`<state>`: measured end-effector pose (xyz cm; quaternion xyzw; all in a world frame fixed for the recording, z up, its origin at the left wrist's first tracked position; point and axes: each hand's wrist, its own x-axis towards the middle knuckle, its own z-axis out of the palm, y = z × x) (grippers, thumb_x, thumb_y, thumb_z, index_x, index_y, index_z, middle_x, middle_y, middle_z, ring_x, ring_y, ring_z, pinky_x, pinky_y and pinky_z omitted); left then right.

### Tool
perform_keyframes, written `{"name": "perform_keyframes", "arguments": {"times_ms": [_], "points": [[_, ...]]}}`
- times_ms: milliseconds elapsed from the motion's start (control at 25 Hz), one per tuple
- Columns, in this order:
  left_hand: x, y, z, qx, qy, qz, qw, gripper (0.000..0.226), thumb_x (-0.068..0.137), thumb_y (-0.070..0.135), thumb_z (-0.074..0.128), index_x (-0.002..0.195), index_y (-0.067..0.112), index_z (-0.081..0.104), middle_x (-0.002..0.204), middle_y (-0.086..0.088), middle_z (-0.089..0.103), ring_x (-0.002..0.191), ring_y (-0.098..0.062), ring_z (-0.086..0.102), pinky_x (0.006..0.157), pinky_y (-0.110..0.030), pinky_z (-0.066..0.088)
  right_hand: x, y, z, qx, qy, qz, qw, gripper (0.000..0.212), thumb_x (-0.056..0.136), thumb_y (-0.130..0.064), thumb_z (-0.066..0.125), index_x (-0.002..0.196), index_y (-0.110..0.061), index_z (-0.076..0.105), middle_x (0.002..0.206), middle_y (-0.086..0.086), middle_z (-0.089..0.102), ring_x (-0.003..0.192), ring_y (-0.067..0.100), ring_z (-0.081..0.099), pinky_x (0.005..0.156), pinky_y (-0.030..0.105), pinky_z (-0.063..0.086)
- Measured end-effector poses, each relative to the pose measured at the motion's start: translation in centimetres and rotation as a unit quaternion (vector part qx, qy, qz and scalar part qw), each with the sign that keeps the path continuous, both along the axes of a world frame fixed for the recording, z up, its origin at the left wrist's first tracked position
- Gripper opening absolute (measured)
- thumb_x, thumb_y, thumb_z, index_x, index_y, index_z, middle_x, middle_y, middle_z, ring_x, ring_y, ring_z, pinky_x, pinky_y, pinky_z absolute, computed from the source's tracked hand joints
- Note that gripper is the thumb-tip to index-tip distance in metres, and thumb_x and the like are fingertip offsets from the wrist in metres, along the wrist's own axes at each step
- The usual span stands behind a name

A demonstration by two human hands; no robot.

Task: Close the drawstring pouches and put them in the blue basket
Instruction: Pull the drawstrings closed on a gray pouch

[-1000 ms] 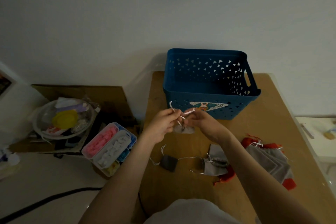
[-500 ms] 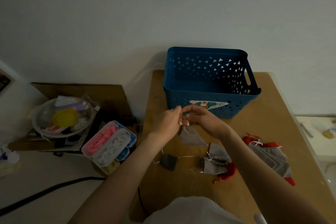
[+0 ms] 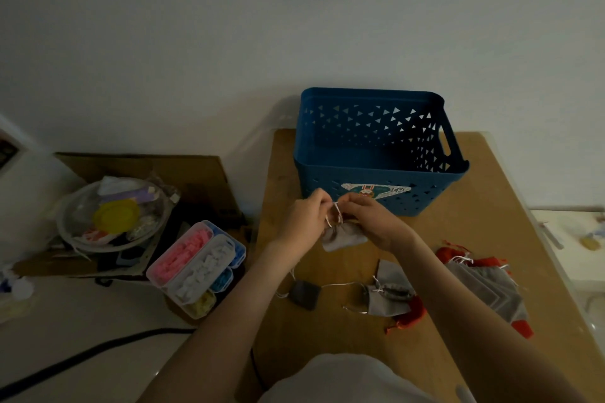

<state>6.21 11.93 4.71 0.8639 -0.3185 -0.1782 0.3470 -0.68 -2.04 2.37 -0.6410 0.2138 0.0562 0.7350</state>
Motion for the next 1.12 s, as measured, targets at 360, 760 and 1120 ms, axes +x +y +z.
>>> {"name": "perform_keyframes", "arguments": {"times_ms": [360,760,1120], "points": [[0.8,2.9,-0.5,-0.049,0.209,0.117,0.970,0.025,0.101,0.023,0.038,0.083,0.015,0.054,0.079,-0.004,0.059,0.069,-0.014,0.060,0.061,-0.024,0.055,-1.9,-1.4,-1.4,-0.062,0.011,-0.192,0.979,0.023,0.104,-0.020,0.033,0.091,-0.012,0.051,0.090,0.014,0.060,0.084,0.028,0.061,0.071,0.033,0.053],[0.2,1.2,0.1,-0.103,0.188,0.071,0.974,0.031,0.102,0.021,0.035,0.081,0.011,0.054,0.108,-0.005,0.063,0.087,-0.004,0.055,0.060,0.000,0.037,-1.2,-0.2,0.3,-0.107,-0.039,-0.123,0.986,0.029,0.100,-0.003,0.037,0.094,-0.011,0.063,0.068,0.002,0.053,0.059,0.012,0.052,0.053,0.021,0.042],[-0.6,0.9,0.6,-0.078,-0.009,0.021,0.997,0.022,0.098,0.022,0.049,0.083,0.008,0.055,0.063,0.010,0.046,0.058,0.000,0.045,0.054,-0.008,0.035,-1.4,1.6,1.1,-0.141,-0.033,0.070,0.987,0.010,0.094,-0.015,0.057,0.094,-0.011,0.066,0.085,0.003,0.063,0.079,0.012,0.057,0.073,0.026,0.047]]}}
